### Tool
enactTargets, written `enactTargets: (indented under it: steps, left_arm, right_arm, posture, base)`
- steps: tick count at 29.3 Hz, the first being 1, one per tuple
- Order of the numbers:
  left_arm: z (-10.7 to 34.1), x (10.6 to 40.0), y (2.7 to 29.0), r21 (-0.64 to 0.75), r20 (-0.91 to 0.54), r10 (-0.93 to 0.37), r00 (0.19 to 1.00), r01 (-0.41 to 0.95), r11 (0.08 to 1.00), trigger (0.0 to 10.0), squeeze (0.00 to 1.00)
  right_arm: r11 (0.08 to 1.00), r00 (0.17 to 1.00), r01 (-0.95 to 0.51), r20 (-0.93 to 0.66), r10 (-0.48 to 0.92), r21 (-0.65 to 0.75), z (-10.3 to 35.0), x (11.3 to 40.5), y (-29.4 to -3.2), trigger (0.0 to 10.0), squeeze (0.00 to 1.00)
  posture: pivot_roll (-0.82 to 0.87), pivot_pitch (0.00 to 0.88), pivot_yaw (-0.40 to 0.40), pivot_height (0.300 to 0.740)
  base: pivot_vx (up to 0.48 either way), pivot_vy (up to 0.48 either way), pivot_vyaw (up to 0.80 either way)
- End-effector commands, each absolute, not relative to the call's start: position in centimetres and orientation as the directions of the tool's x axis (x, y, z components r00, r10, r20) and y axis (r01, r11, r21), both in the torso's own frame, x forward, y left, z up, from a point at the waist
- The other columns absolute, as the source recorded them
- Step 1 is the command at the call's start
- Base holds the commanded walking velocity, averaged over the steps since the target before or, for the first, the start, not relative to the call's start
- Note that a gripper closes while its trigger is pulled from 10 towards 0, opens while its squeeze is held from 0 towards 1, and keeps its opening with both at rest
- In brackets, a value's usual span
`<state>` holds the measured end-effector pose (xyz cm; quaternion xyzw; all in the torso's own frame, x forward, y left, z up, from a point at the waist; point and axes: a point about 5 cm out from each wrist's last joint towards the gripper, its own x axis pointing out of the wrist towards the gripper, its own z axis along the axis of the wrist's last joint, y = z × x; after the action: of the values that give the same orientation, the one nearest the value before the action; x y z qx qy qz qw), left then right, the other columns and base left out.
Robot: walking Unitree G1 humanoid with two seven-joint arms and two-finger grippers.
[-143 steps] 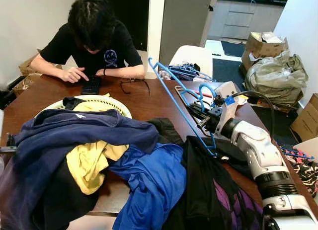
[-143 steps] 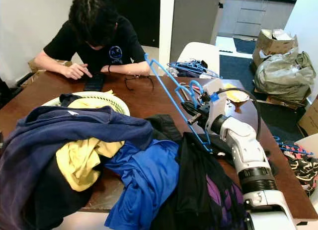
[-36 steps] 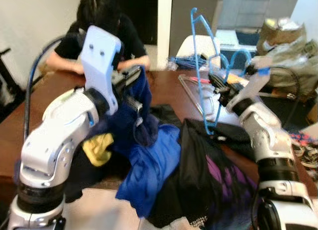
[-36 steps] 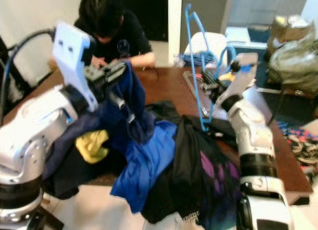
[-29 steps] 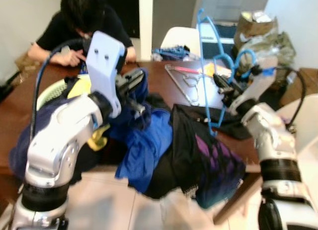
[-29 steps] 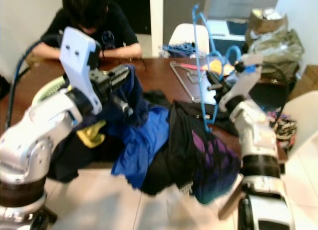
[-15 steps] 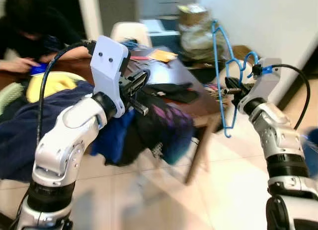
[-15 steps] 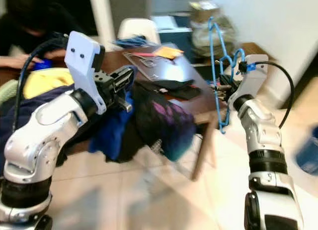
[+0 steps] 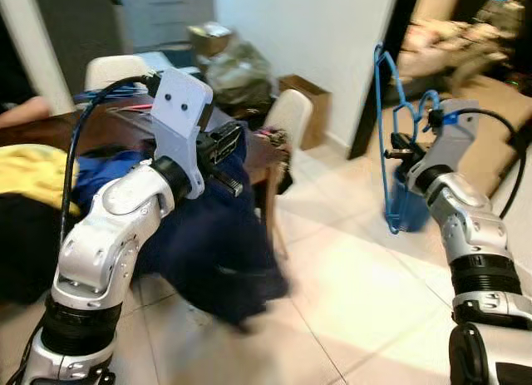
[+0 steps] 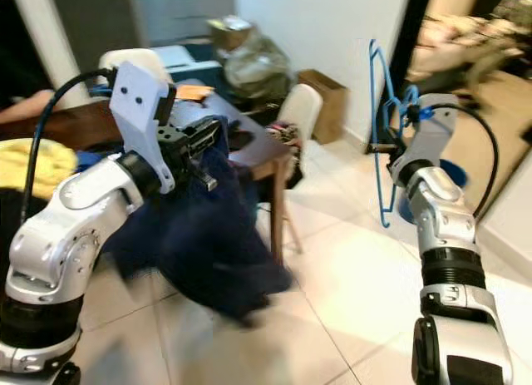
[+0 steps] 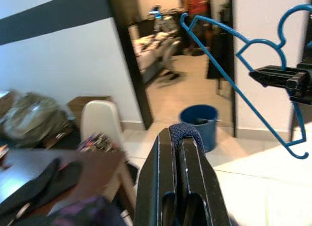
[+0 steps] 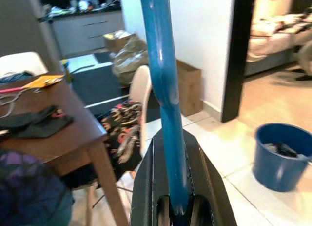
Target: Hang hanger
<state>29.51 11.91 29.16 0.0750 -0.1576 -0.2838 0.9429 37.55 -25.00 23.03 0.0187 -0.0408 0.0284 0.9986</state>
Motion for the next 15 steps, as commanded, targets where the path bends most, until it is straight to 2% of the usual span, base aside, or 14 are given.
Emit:
enactTargets:
  steps: [1,11,15]
  left_arm:
    - [29.78,29.33,11.95,0.264,0.278,-0.565,0.777,0.504,0.822,10.0,0.00]
    - [29.82,29.11,11.46,0.315,0.259,-0.627,0.734,0.550,0.774,10.0,0.00]
    - [29.24,29.27,11.69,0.371,0.208,-0.659,0.723,0.566,0.737,10.0,0.00]
  right_arm:
    - [0.997,0.995,-0.064,0.081,0.061,0.034,22.88,37.67,-24.68,10.0,0.00]
    - [0.997,0.994,-0.076,0.082,0.073,0.027,22.96,37.65,-24.54,10.0,0.00]
    - [0.995,0.993,-0.100,0.070,0.099,0.004,22.85,37.59,-24.27,10.0,0.00]
  posture:
    - [0.01,0.000,0.001,0.740]
    - [0.01,0.000,0.001,0.740]
    - [0.00,0.000,0.004,0.740]
  base:
    - [0.000,0.000,-0.80]
    - [0.000,0.000,-0.80]
    - [0.000,0.000,-0.80]
